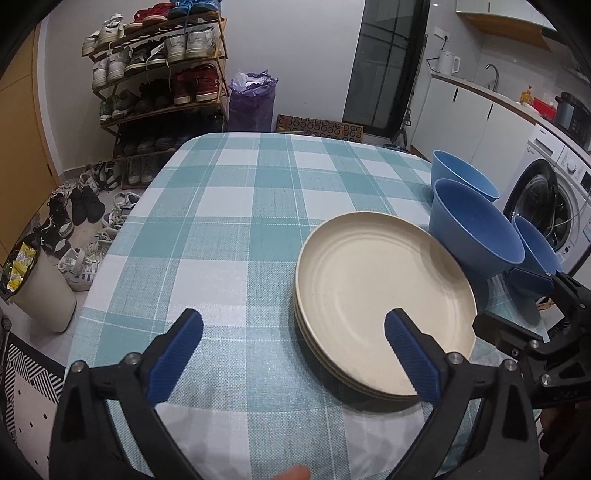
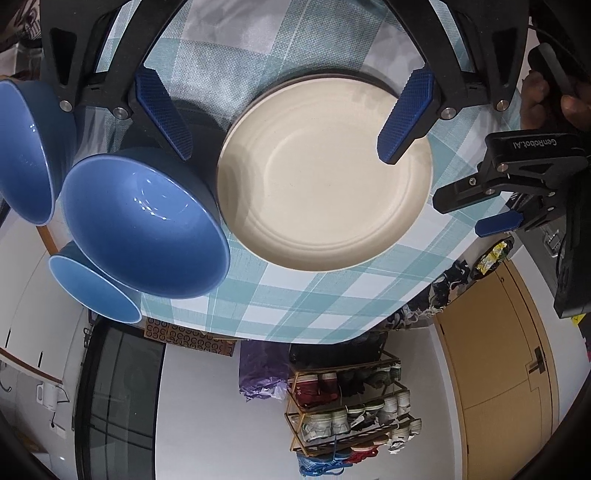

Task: Organize plates and bowls
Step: 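Withdraw both tools from the plate stack and move toward the blue bowls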

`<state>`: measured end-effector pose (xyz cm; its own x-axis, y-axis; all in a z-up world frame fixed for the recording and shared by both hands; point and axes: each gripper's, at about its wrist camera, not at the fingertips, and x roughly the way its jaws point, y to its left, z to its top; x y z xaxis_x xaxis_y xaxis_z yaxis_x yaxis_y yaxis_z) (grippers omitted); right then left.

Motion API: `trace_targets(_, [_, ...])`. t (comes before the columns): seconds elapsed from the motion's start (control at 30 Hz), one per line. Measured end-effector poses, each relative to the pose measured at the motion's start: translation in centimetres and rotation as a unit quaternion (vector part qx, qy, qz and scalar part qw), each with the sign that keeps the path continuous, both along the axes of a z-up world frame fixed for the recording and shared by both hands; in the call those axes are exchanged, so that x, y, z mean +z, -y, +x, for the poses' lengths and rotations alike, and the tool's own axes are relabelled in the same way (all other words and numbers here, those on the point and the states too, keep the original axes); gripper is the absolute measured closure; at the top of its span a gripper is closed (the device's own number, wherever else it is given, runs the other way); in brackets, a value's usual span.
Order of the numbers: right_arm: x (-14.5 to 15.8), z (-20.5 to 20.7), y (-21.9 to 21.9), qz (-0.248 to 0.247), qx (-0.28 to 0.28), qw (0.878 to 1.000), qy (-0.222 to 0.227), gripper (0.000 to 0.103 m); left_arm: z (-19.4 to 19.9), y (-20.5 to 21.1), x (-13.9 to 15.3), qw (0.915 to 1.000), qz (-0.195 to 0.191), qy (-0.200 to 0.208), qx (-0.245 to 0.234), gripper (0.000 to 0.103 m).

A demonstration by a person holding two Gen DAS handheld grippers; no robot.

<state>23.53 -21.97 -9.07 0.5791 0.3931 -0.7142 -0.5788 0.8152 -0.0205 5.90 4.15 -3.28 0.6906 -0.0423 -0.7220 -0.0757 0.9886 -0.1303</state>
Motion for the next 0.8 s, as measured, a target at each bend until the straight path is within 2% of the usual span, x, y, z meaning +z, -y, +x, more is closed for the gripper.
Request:
trace_targets(0.07, [0.3, -0.3, 0.2, 0.004, 0.000, 1.000, 0.004, 0.001, -0.2, 0.2, 0.3, 1.0000, 0.002, 0.004, -0.002, 0.000])
trace_targets(0.5, [3.7, -0.9, 3.1, 0.028, -0.005, 0.999, 0.030, 0.001, -0.3, 2.9, 2.6, 0.9994, 0.007, 0.022, -0.026, 0.000])
trace_targets(0.8, [6.6, -0.1, 6.6, 0.047, -0.035, 0.997, 0.047, 0.001, 0.7, 5.4, 5.0, 0.9979, 0.014, 0.042, -0.047, 0.000])
